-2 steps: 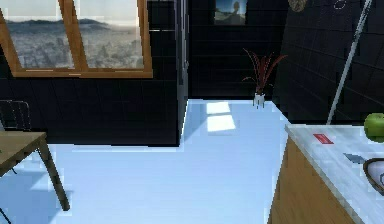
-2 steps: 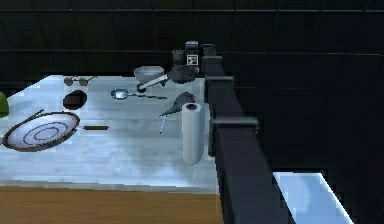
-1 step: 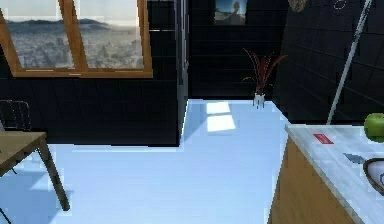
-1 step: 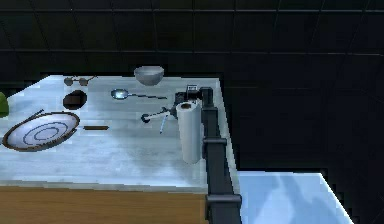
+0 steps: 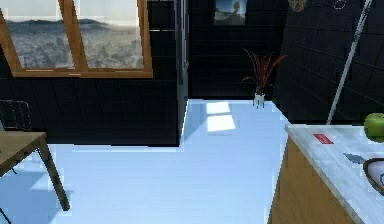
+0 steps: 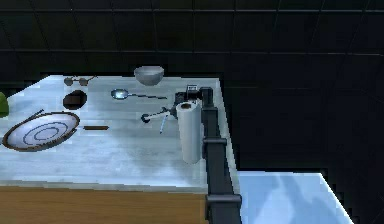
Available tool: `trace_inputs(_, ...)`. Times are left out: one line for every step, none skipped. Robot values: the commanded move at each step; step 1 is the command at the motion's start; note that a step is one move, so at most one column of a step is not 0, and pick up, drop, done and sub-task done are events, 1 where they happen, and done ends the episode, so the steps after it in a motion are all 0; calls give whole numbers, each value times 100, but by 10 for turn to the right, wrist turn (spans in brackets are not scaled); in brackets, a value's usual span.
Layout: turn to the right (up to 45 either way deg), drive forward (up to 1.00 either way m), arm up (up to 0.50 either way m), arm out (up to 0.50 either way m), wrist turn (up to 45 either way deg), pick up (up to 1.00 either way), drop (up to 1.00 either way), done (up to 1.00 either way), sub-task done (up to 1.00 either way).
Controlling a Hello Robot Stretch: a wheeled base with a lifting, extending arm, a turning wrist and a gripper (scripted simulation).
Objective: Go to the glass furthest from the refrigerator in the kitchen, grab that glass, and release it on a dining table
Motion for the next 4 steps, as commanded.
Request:
trace_inputs(0, 0, 10, 0, 0, 0, 0, 0, 0)
trace_inputs(0, 0, 4, 0, 0, 0, 0, 0, 0)
trace_inputs(0, 0, 0, 0, -450, 0, 0, 0, 0)
trace_inputs(0, 0, 0, 0, -450, 0, 0, 0, 0)
